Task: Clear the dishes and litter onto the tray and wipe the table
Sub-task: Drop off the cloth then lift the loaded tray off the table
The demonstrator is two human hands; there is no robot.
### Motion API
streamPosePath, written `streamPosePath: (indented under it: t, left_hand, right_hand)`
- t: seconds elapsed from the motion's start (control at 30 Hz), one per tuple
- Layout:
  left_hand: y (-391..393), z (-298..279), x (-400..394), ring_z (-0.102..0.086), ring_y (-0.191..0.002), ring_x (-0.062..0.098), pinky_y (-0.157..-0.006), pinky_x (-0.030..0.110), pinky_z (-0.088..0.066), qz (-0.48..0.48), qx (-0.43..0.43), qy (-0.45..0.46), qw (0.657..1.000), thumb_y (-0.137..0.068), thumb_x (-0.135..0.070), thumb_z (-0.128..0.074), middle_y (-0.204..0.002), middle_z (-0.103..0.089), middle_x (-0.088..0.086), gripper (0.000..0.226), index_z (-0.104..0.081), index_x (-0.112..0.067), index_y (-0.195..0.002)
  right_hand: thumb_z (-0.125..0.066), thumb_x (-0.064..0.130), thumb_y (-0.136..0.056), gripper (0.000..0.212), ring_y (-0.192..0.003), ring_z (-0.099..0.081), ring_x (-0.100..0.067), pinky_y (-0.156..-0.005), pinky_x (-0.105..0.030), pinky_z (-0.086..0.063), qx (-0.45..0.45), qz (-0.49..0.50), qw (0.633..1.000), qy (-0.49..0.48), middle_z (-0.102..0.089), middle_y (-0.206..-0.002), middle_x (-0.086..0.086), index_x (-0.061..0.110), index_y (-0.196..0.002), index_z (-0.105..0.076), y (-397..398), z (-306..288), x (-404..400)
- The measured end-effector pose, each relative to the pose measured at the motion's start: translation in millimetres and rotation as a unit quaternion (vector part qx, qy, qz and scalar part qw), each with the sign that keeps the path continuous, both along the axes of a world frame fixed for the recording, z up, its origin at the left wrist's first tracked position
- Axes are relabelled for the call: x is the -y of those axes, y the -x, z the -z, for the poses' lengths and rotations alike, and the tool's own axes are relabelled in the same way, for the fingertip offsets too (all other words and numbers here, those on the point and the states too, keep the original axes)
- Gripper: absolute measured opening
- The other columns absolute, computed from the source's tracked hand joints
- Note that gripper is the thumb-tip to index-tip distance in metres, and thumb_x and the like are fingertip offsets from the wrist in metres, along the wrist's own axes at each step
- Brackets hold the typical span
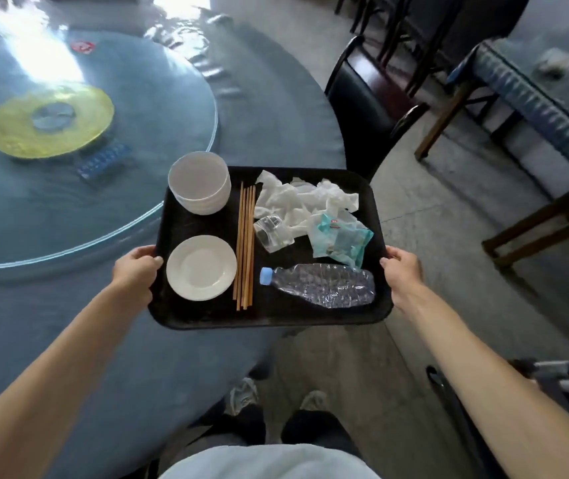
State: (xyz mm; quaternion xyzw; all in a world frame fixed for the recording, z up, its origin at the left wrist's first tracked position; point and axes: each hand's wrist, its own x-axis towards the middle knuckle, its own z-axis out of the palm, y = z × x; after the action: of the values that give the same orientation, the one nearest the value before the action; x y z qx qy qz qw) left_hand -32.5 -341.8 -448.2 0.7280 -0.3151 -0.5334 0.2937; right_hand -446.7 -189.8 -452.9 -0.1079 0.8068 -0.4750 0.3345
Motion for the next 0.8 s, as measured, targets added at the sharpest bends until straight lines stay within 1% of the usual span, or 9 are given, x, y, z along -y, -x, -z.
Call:
streamPosePath:
  t: [0.1,0.23,0.3,0.43,0.47,0.53,0.6,0.7,0.8]
  left_hand:
    - [53.4,-20.0,10.7,-0.065,-0.09,0.028,-0.094,0.045,-0.055,0.067,-0.008,0.013,0.998,-0.096,0.003,-0.055,-0.09,-0.07,0.006,0.03,-0.069,-0.014,-0.116]
    - [138.5,-44.9,2.8,-0.065,-0.094,0.029,-0.094,0.047,-0.054,0.143,-0.021,0.031,0.989,-0.095,0.006,-0.055,-0.101,-0.069,0.013,0.032,-0.069,-0.013,-0.116]
    - [185.3,-54.2,-7.2,-0.063,-0.095,0.029,-0.095,0.047,-0.053,0.184,-0.025,0.03,0.982,-0.095,0.007,-0.055,-0.106,-0.067,0.015,0.032,-0.068,-0.014,-0.115]
    - [280.4,-65.3,-38.6,-0.063,-0.088,0.03,-0.096,0.046,-0.053,0.26,-0.014,0.034,0.965,-0.092,0.008,-0.055,-0.1,-0.067,0.014,0.03,-0.069,-0.009,-0.113]
    - [304.7,-68.8,-51.3,-0.063,-0.083,0.03,-0.095,0.044,-0.052,0.28,-0.014,0.036,0.959,-0.092,0.008,-0.055,-0.097,-0.067,0.013,0.031,-0.07,-0.01,-0.112]
    - [351.5,-78.0,-79.0,-0.06,-0.079,0.029,-0.092,0.04,-0.05,0.326,-0.025,0.04,0.944,-0.093,0.008,-0.054,-0.1,-0.066,0.013,0.033,-0.069,-0.014,-0.112]
    - [396.2,-83.1,-105.6,-0.061,-0.092,0.031,-0.091,0.043,-0.05,0.365,-0.04,0.041,0.929,-0.093,0.009,-0.052,-0.111,-0.065,0.016,0.038,-0.067,-0.012,-0.122]
    - [464.4,-80.8,-130.6,-0.063,-0.098,0.035,-0.091,0.051,-0.053,0.424,-0.054,0.029,0.904,-0.093,0.009,-0.051,-0.119,-0.066,0.019,0.038,-0.067,-0.008,-0.123]
    - [539.3,-77.9,-157.3,-0.064,-0.102,0.034,-0.095,0.055,-0.051,0.478,-0.042,0.024,0.877,-0.095,0.005,-0.052,-0.13,-0.065,0.019,0.039,-0.065,-0.008,-0.129]
  right_hand:
    - [-0.051,-0.009,-0.098,0.034,-0.07,-0.061,-0.009,-0.053,-0.017,-0.052,-0.006,0.063,0.998,0.005,-0.067,-0.083,0.003,0.017,-0.112,-0.068,30.9,-17.7,-41.1]
    - [-0.054,-0.008,-0.093,0.036,-0.09,-0.07,-0.027,-0.087,-0.041,-0.061,-0.022,0.141,0.99,-0.009,-0.075,-0.103,-0.012,0.019,-0.109,-0.072,78.5,-37.2,-109.8]
    - [-0.053,-0.008,-0.092,0.036,-0.097,-0.071,-0.03,-0.093,-0.045,-0.06,-0.034,0.178,0.983,-0.018,-0.075,-0.102,-0.011,0.019,-0.105,-0.073,102.8,-51.4,-148.4]
    - [-0.051,-0.006,-0.087,0.03,-0.083,-0.065,-0.026,-0.078,-0.04,-0.058,-0.073,0.225,0.97,-0.048,-0.07,-0.082,-0.004,0.011,-0.078,-0.073,156.5,-77.3,-232.0]
    - [-0.05,-0.005,-0.087,0.027,-0.081,-0.061,-0.024,-0.074,-0.041,-0.057,-0.082,0.238,0.967,-0.05,-0.068,-0.082,-0.005,0.006,-0.083,-0.074,169.4,-83.8,-254.5]
    - [-0.049,-0.004,-0.088,0.028,-0.085,-0.062,-0.023,-0.079,-0.038,-0.058,-0.091,0.261,0.96,-0.05,-0.069,-0.092,-0.005,0.002,-0.094,-0.076,195.4,-96.5,-300.4]
    - [-0.049,-0.002,-0.086,0.029,-0.086,-0.065,-0.022,-0.076,-0.032,-0.054,-0.1,0.288,0.951,-0.052,-0.072,-0.093,-0.004,0.005,-0.087,-0.076,220.2,-107.2,-346.0]
    - [-0.05,-0.003,-0.084,0.023,-0.074,-0.054,-0.017,-0.064,-0.028,-0.041,-0.094,0.332,0.937,-0.047,-0.061,-0.075,-0.003,0.005,-0.073,-0.068,253.2,-124.1,-409.6]
    - [-0.053,0.0,-0.091,0.023,-0.077,-0.055,-0.022,-0.066,-0.026,-0.043,-0.093,0.385,0.917,-0.037,-0.065,-0.089,-0.005,0.012,-0.086,-0.072,285.1,-134.3,-469.7]
